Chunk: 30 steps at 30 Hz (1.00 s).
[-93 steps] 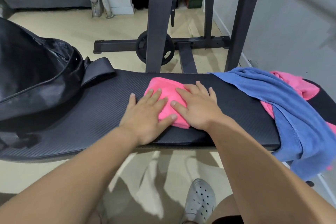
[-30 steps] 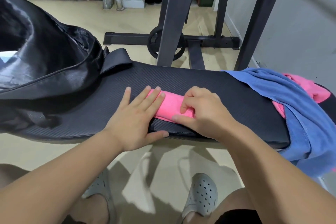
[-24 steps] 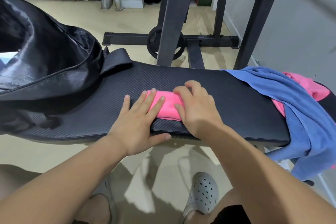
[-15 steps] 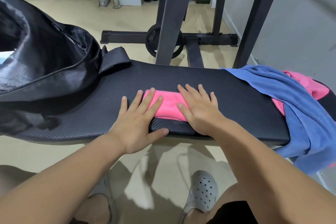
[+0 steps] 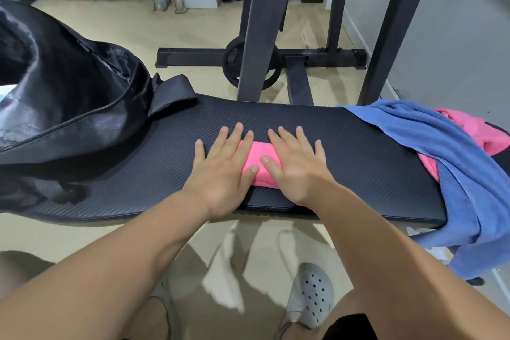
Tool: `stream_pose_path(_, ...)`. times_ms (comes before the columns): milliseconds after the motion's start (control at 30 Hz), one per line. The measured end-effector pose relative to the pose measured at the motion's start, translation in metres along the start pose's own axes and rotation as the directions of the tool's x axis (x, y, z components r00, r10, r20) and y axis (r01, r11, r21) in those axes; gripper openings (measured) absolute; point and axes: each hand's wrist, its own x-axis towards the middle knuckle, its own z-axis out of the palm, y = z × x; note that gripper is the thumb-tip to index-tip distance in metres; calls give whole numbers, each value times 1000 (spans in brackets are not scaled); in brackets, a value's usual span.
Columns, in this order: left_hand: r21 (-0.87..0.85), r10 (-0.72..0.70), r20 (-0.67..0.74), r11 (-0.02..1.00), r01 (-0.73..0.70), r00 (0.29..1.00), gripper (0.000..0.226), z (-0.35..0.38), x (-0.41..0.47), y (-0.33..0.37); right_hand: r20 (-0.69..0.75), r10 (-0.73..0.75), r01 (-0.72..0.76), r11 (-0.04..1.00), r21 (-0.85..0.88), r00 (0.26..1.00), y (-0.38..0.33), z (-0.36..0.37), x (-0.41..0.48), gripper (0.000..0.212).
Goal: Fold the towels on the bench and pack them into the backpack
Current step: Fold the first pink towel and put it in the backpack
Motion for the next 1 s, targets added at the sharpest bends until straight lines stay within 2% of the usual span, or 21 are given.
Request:
stream_pose_path(167, -13, -31, 16, 999, 31, 999, 70, -1, -1, 4, -24, 48, -48, 998, -29, 999, 2, -8, 1, 81)
stream_pose_path(333, -5, -50, -15, 999, 49, 999, 82, -23, 0, 5, -92, -47, 34, 990, -138, 995, -6, -24, -5, 58)
stream_pose_path(400, -23, -53, -21, 998, 52, 998, 69, -36, -2, 3, -79, -89, 84, 994, -67, 993, -11, -31, -9, 46)
stream_pose_path(500, -165, -58, -23, 985, 54, 998, 44, -54, -7, -3, -74, -96, 107, 981, 164, 993, -18, -41, -17, 47)
stream_pose_path(633, -327, -83, -26, 942, 71, 996, 45, -71, -20, -17, -83, -117, 140, 913, 383, 990, -33, -50, -20, 48)
stream_pose_path(733, -544, -117, -10, 834, 93, 993, 47, -83, -31, -34, -129, -89, 146, 825, 546, 988, -51, -62, -19, 64)
stream_pose_path(833, -799, -182, -11, 593, 100, 983, 50, -99, -44, -50, -161, -44, 152, 632, 760, 986, -74, -76, -12, 64)
stream_pose_path(900, -876, -219, -29, 476, 81, 975, 43, -114, -54, -58, -165, -54, 167, 550, 819, 985, -92, -84, -4, 62)
stream_pose_path(1000, -891, -250, -95, 454, 30, 964, 38, -133, -66, -72, -177, -94, 200, 474, 857, 980, -123, -94, 7, 60)
